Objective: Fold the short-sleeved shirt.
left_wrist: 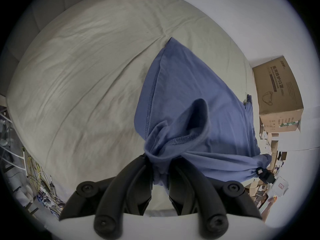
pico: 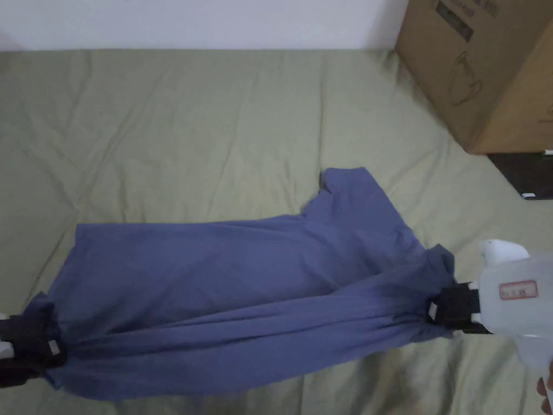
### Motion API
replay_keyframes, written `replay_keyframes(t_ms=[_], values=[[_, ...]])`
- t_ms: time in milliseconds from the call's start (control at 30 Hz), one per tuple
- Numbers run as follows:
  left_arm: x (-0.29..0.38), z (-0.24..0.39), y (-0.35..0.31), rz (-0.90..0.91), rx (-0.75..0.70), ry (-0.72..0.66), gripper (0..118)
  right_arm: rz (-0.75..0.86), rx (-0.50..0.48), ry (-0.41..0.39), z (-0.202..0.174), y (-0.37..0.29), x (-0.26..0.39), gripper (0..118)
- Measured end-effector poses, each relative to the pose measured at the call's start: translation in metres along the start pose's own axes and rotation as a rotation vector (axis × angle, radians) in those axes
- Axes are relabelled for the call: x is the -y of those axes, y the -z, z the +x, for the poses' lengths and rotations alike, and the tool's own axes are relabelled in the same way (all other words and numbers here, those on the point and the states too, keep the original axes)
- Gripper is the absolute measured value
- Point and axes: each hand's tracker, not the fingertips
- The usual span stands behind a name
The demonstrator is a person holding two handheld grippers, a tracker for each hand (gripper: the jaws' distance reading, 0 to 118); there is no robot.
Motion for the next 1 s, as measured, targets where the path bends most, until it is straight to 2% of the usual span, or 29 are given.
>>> replay_keyframes(t_ms=[200,267,367,400,433,467,500,533,667,767,800,833,867,900,933,1000], values=[[0.048,-0.024,0.020,-0.068,-0.045,0.009,16,-0.105,0.054,0.020,0.017,0.023,0.056,15],[0.052,-0.029,0.035,-0.080,-0.060,-0.022,16,-0.145,0.066,0.059,0.021,0.038,0.066,15],[0.051,-0.028,0.042,-0.069,-0.066,-0.029,17,-0.140,0.078,0.067,0.024,0.050,0.066,16],[0.050,-0.024,0.040,-0.068,-0.077,-0.024,34,-0.141,0.096,0.064,0.022,0.046,0.063,29],[0.048,-0.024,0.037,-0.063,-0.084,-0.017,67,-0.141,0.106,0.057,0.023,0.042,0.060,53],[0.046,-0.024,0.033,-0.062,-0.081,-0.009,106,-0.145,0.103,0.042,0.024,0.036,0.056,82],[0.046,-0.024,0.023,-0.058,-0.062,-0.003,116,-0.146,0.098,0.025,0.025,0.028,0.050,109],[0.041,-0.023,0.013,-0.006,-0.006,0.012,109,-0.145,0.095,0.014,0.026,0.020,0.044,115],[0.014,-0.022,-0.026,0.072,0.081,-0.029,111,-0.145,0.069,0.007,0.034,-0.011,0.002,115],[-0.012,-0.008,-0.042,0.128,0.071,0.043,111,-0.164,0.062,0.004,0.029,-0.018,-0.028,115],[-0.021,0.001,-0.041,0.129,0.058,0.066,102,-0.174,0.069,0.002,0.026,-0.016,-0.038,114],[-0.029,0.007,-0.041,0.133,0.032,0.073,76,-0.175,0.079,0.001,0.024,-0.013,-0.046,111],[-0.039,0.014,-0.039,0.144,-0.005,0.082,26,-0.169,0.098,-0.013,0.020,-0.009,-0.054,98],[-0.049,0.021,-0.034,0.134,-0.043,0.089,0,-0.139,0.111,-0.029,0.016,-0.006,-0.062,47],[-0.060,0.023,-0.026,0.132,-0.112,0.077,0,-0.102,0.100,-0.028,0.011,0.000,-0.067,0],[-0.081,0.033,-0.013,0.060,-0.096,0.155,0,-0.064,0.088,0.024,0.006,0.014,-0.076,0]])
